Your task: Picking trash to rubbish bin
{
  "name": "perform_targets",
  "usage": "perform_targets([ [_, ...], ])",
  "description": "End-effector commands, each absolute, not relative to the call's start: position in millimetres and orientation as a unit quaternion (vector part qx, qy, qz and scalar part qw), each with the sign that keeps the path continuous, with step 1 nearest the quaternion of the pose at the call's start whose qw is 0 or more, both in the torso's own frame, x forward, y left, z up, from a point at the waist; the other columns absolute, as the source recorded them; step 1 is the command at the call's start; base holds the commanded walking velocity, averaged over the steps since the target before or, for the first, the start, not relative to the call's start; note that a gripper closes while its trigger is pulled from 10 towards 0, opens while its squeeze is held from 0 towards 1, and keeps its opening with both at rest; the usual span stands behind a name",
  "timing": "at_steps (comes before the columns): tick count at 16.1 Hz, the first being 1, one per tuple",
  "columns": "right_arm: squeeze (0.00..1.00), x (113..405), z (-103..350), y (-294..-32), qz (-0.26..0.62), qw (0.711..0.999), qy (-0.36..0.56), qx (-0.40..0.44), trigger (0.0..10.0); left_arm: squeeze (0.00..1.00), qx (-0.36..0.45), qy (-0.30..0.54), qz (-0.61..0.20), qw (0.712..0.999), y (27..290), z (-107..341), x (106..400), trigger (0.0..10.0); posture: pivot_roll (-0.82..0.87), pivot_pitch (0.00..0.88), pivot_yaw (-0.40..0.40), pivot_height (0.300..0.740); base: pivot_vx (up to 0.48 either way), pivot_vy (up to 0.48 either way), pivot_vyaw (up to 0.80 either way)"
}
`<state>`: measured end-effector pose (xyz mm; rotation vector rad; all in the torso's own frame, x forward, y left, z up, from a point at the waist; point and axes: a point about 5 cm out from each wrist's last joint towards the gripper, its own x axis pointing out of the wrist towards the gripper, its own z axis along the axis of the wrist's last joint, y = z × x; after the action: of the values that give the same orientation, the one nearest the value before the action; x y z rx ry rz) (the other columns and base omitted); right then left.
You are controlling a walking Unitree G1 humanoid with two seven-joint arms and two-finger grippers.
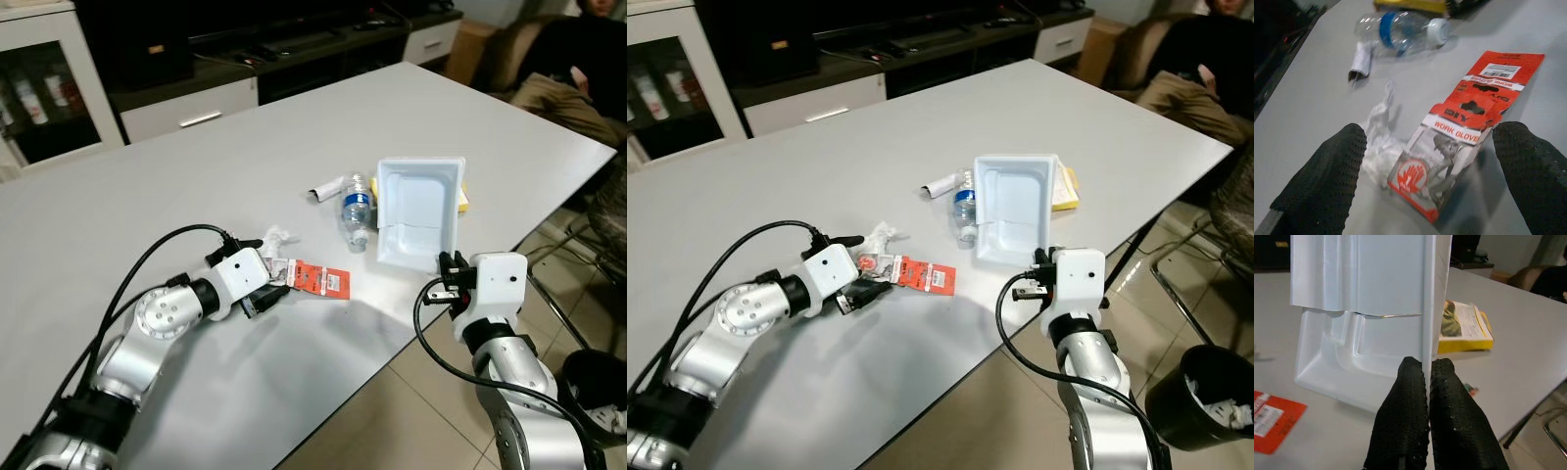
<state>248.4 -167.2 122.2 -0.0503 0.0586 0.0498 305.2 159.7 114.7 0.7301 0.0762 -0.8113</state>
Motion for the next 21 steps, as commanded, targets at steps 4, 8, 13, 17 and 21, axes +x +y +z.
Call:
perform_targets([
  [4, 0.00, 238.1, 117.1, -160.0, 0.108, 0.992, 0.061, -0.001, 10.0, 1.00, 0.381, 0.039, -0.408, 0.829, 157.5, 109.2, 319.6, 10.0, -0.02, 0.000, 0.006, 0.740, 0.000, 0.000, 0.00],
  [8, 0.00, 237.7, 117.4, -169.3, 0.100, 0.993, 0.066, -0.007, 10.0, 1.00, 0.408, 0.048, -0.410, 0.815, 159.4, 107.1, 333.3, 10.0, -0.03, 0.000, 0.009, 0.740, 0.000, 0.000, 0.00],
  [13, 0.00, 239.1, 120.2, -175.8, 0.087, 0.994, 0.064, -0.008, 10.0, 0.00, 0.432, 0.086, -0.452, 0.776, 157.7, 91.6, 334.4, 10.0, -0.04, 0.000, 0.007, 0.740, 0.000, 0.000, 0.00],
  [17, 0.00, 240.7, 121.7, -178.7, 0.082, 0.995, 0.063, -0.009, 10.0, 0.00, 0.432, 0.111, -0.452, 0.772, 159.2, 86.1, 337.5, 0.0, -0.04, 0.000, 0.003, 0.740, 0.000, 0.000, 0.00],
  [21, 0.00, 241.7, 122.2, -179.7, 0.081, 0.995, 0.063, -0.011, 10.0, 0.00, 0.397, 0.157, -0.447, 0.786, 163.0, 81.2, 340.4, 0.0, -0.04, 0.000, 0.003, 0.740, 0.000, 0.000, 0.00],
])
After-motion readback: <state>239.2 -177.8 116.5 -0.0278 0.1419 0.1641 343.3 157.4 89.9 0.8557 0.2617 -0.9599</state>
